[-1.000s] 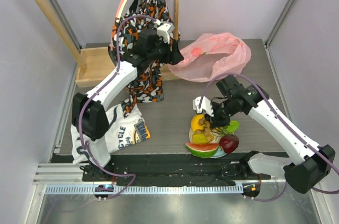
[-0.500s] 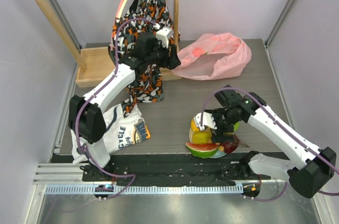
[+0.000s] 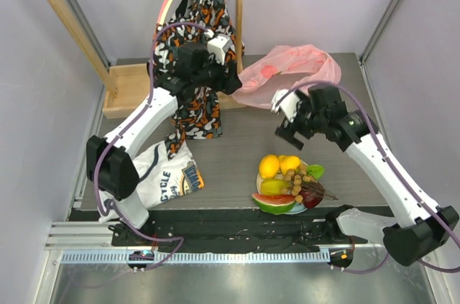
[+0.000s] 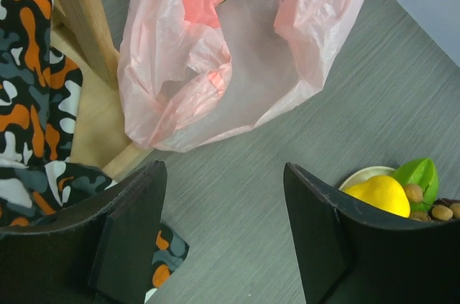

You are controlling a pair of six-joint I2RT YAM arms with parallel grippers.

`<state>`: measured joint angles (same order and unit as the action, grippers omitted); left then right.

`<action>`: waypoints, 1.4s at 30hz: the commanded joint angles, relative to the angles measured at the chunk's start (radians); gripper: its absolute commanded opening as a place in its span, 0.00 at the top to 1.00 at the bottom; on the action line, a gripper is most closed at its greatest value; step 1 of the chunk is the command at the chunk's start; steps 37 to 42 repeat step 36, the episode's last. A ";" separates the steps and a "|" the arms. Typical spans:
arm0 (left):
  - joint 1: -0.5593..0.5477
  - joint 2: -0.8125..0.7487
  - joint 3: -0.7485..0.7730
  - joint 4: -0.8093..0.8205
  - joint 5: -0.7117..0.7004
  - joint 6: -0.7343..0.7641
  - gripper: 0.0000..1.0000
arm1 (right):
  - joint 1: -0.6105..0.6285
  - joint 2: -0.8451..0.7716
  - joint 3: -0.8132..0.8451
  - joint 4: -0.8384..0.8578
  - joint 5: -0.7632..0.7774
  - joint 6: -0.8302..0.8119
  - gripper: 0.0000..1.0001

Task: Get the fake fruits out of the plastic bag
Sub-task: Place the fake fruit on the plate, then reset both arms

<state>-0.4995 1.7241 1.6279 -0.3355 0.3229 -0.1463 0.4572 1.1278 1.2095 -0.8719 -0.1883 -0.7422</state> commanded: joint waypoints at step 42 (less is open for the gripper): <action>0.938 -0.543 -0.661 -0.027 0.122 -0.134 0.00 | -0.545 0.132 -0.094 0.335 0.368 0.754 0.00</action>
